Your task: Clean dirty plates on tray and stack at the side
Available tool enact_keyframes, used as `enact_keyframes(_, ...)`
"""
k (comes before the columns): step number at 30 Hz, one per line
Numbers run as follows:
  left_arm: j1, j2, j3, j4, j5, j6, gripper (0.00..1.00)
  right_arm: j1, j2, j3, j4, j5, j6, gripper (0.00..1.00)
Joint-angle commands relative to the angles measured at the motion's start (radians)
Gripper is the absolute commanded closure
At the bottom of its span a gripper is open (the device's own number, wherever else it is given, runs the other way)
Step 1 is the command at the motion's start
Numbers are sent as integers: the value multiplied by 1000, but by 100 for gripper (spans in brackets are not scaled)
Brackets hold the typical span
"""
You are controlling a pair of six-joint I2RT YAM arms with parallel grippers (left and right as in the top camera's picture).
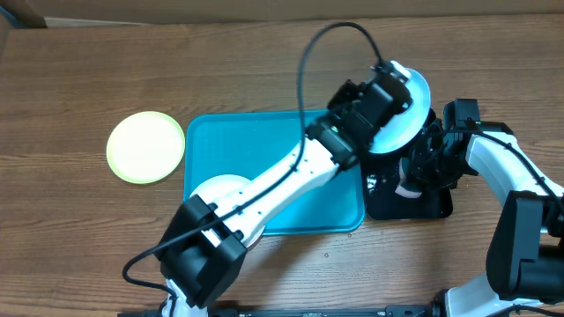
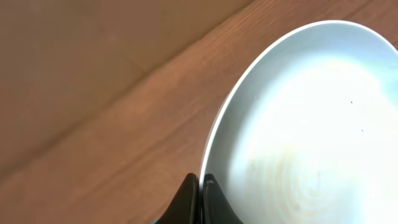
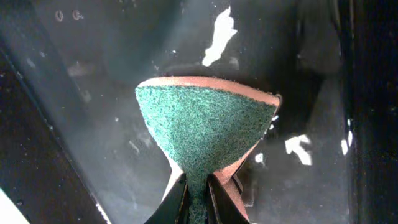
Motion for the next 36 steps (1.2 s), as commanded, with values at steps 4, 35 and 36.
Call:
enact_keyframes(4,195,-115,16,-84,353,-280,96,2,-15,-5,7,-8,3,90)
enact_keyframes(35,1260,-185,-11,-751,461,-459,96,2,-15,-5,11,-8,3,31)
enact_keyframes(36,1259,-185,-18,-754,449,-460,96,2,-15,-5,11,-8,3,28)
